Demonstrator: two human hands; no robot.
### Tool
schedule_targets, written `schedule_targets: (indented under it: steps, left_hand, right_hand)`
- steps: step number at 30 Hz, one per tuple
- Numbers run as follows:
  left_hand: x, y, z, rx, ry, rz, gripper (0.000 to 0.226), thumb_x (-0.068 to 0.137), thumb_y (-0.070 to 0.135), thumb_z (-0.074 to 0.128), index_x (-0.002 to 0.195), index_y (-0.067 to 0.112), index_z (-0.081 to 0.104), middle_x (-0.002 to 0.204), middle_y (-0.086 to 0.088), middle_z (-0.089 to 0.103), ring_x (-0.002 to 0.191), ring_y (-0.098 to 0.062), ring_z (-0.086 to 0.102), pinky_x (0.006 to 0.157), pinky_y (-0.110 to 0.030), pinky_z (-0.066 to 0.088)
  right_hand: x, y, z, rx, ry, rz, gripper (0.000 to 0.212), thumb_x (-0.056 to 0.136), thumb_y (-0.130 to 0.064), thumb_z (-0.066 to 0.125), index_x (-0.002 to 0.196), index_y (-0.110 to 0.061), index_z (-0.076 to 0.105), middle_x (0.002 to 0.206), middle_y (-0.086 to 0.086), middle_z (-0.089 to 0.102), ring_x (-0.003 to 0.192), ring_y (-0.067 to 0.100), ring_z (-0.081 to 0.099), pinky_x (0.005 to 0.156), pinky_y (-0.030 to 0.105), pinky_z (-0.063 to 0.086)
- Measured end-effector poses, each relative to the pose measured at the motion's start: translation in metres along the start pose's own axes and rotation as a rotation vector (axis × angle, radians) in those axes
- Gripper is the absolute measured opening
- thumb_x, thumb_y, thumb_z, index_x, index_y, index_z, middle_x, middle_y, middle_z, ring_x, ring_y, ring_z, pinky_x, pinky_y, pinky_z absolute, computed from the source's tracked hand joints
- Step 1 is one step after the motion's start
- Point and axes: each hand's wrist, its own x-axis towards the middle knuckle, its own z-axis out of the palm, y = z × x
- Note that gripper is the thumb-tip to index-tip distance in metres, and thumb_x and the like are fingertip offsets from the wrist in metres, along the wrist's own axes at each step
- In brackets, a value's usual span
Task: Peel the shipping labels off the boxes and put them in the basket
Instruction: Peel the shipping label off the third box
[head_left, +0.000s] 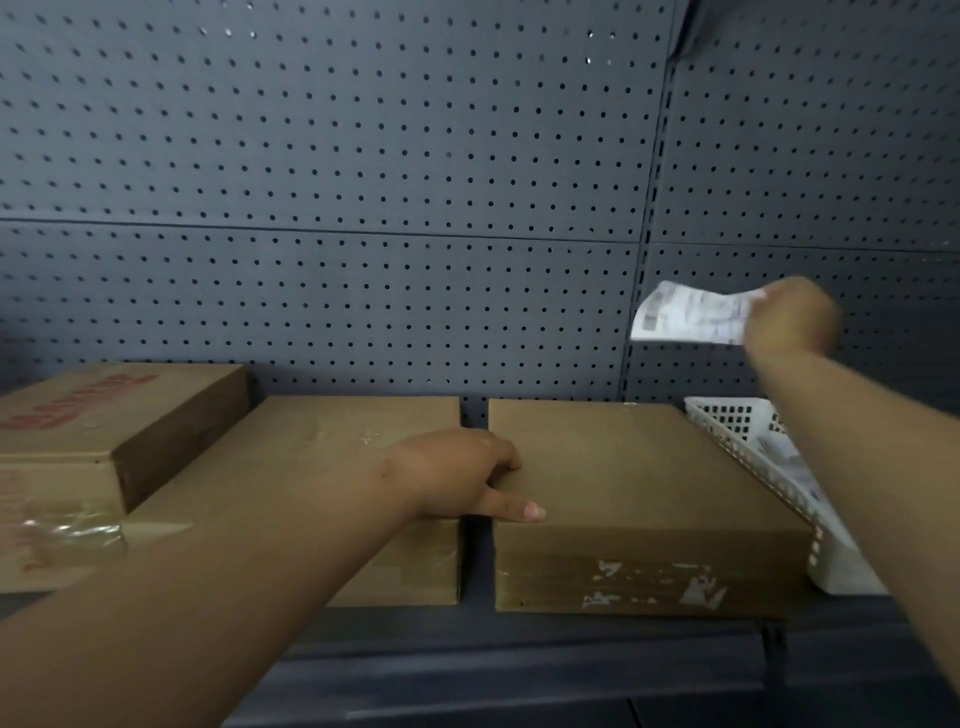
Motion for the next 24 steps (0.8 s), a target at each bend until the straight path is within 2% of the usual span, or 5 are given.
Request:
schedule_targets:
  steps: [2, 9, 17, 20, 24]
  left_hand:
    - [0.002, 0.0, -0.002, -0.013, -0.006, -0.018, 0.076, 0.077, 0.064, 0.055, 0.136, 0.019, 0.042, 0.135, -0.001, 0.051, 0.118, -0.019, 0.05, 0.1, -0.035, 0.043]
    - [0.002, 0.009, -0.016, -0.013, -0.008, -0.144, 0.079, 0.074, 0.065, 0.059, 0.137, 0.02, 0.041, 0.136, -0.001, 0.051, 0.119, -0.02, 0.05, 0.099, -0.035, 0.043]
    - [0.003, 0.023, -0.047, -0.438, 0.559, -0.192, 0.082, 0.081, 0.054, 0.06, 0.144, 0.016, 0.024, 0.142, -0.006, 0.045, 0.122, -0.022, 0.049, 0.092, -0.037, 0.045]
    - [0.0, 0.032, -0.054, -0.563, 0.553, -0.157, 0.06, 0.088, 0.045, 0.055, 0.137, 0.015, 0.038, 0.121, -0.002, 0.057, 0.1, -0.017, 0.055, 0.077, -0.03, 0.046]
    - [-0.001, 0.036, -0.051, -0.667, 0.635, -0.114, 0.025, 0.096, 0.035, 0.046, 0.085, 0.014, 0.054, 0.075, 0.002, 0.054, 0.07, -0.015, 0.05, 0.055, -0.024, 0.037]
  right_hand:
    - [0.011, -0.001, -0.013, 0.032, 0.09, 0.037, 0.026, 0.094, -0.007, 0.046, 0.106, 0.001, 0.068, 0.111, 0.022, 0.067, 0.098, 0.038, 0.062, 0.078, 0.037, 0.049]
    - [-0.022, -0.063, -0.024, 0.043, -0.264, -0.45, 0.019, 0.095, -0.019, 0.051, 0.1, -0.013, 0.068, 0.093, -0.005, 0.059, 0.087, 0.014, 0.055, 0.073, 0.026, 0.038]
    - [-0.069, -0.088, -0.049, -0.051, -0.455, -0.707, 0.016, 0.094, -0.023, 0.054, 0.1, -0.017, 0.068, 0.096, -0.009, 0.062, 0.092, 0.009, 0.057, 0.078, 0.024, 0.042]
    - [-0.085, -0.097, -0.051, -0.028, -0.499, -0.767, 0.016, 0.094, -0.022, 0.055, 0.102, -0.017, 0.068, 0.098, -0.009, 0.063, 0.092, 0.006, 0.055, 0.084, 0.023, 0.045]
    - [-0.092, -0.104, -0.052, 0.021, -0.506, -0.772, 0.016, 0.094, -0.02, 0.054, 0.101, -0.017, 0.068, 0.091, -0.01, 0.065, 0.082, 0.0, 0.053, 0.073, 0.016, 0.042]
